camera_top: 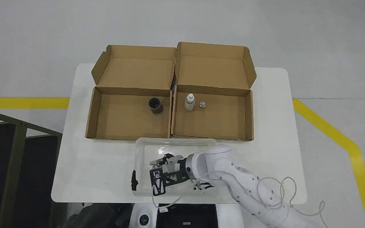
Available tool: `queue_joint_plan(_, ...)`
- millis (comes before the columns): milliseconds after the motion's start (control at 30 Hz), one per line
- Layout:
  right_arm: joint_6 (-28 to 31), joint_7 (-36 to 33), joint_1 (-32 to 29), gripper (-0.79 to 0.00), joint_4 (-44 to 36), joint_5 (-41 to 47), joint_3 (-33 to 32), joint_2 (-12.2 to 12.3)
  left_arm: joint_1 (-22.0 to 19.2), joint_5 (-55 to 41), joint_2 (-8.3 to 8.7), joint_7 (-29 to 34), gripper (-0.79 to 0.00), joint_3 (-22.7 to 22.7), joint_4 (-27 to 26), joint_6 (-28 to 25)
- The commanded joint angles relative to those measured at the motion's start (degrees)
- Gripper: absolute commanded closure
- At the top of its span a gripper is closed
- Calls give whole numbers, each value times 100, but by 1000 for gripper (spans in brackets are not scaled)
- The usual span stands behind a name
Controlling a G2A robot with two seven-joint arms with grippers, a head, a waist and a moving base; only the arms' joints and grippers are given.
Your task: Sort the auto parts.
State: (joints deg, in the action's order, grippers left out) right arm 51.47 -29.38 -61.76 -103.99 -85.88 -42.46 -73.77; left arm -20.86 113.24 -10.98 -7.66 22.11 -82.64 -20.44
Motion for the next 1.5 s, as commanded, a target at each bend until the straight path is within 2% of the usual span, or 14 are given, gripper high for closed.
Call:
queue_joint_plan(0,-39,60,2,0,-46,-14,-28,8,0,0,0,0,-785,0,0,0)
queue_joint_plan(400,-161,508,80,0,-241,-117,-183,48,0,0,0,0,-785,0,0,0)
queue_joint_plan(1133,-409,815,213,0,-447,-19,-523,105,0,0,0,0,-785,0,0,0)
queue_joint_plan(1467,-520,883,529,0,-239,177,-541,61,0,0,0,0,-785,0,0,0)
